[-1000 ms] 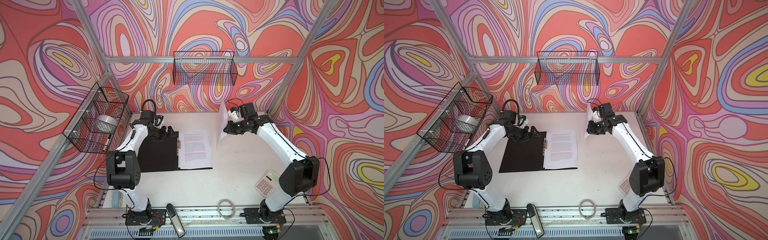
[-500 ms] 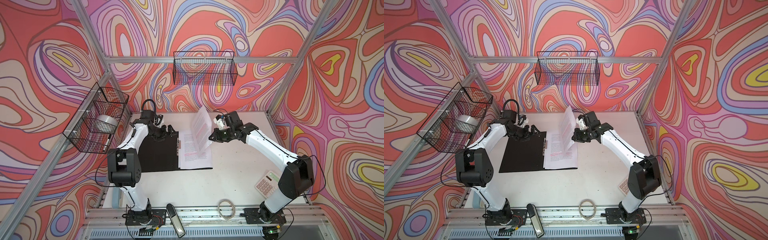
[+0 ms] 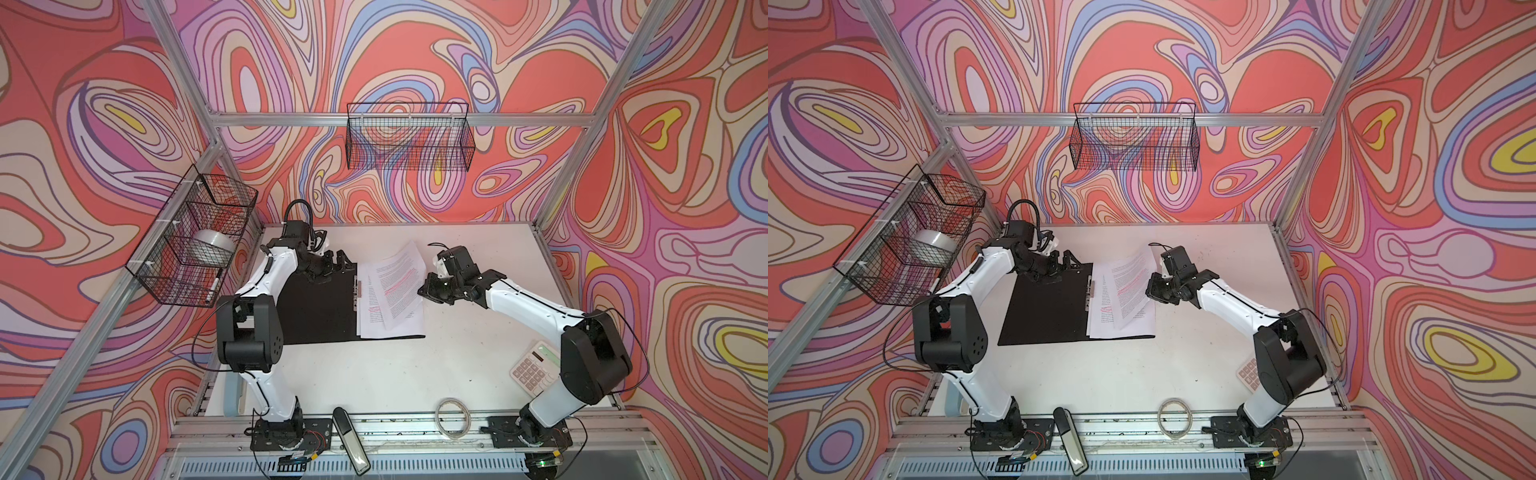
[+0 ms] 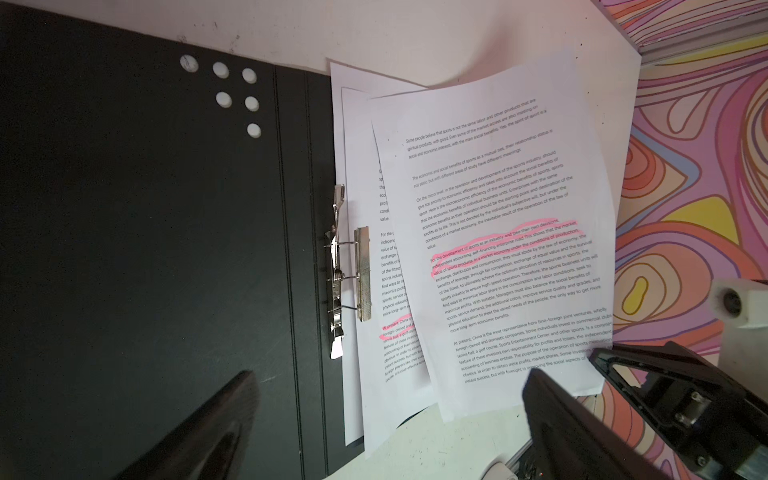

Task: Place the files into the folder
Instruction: 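Lift the highlighted sheet with the right gripper and lay it onto the folder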

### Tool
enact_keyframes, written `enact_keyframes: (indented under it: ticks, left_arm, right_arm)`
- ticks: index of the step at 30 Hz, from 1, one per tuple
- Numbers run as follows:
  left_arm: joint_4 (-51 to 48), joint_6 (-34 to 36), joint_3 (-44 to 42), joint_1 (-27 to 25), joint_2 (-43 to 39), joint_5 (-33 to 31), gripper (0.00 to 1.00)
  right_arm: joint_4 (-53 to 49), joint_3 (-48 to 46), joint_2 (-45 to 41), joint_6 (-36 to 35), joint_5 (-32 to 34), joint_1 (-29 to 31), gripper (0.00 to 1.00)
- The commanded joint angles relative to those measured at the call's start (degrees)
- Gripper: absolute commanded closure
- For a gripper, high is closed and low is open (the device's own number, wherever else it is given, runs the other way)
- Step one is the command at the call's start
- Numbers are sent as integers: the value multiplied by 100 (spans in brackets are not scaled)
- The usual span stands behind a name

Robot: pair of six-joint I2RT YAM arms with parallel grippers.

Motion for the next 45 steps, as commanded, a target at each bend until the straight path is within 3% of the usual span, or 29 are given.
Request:
enact_keyframes:
  ticks: [1,13,17,20,24,28,32,45]
  left_arm:
    - [-44,-27,170,32,135,97,0]
    - [-124,8,207,32,240,204,0]
    - [-118,56,189,32,250,195,0]
    - [-56,107,147,31,240,42,0]
    - [-52,114,92,29,264,68,0]
    - [-63,122,76,32,250,45,0]
    - [-63,122,74,32,261,62,0]
    - [-63,231,92,32,349,72,0]
  right_arm:
    - [-37,57,44,152,277,171,87]
    - [-1204,479,708,-197,1129,645,66]
    - [-1446,544,727,-339,1331,676,64]
    - [-1526,647,729,-523,1552,660,64]
    - [-1666,1164,1177,-843,1375,650,68]
    - [-1439,1363,1487,-954,1096,650,80]
    - [-1405,1383,1701,-983,1025,650,85]
    - [-1542,1555,2049,-1419,825,651,84]
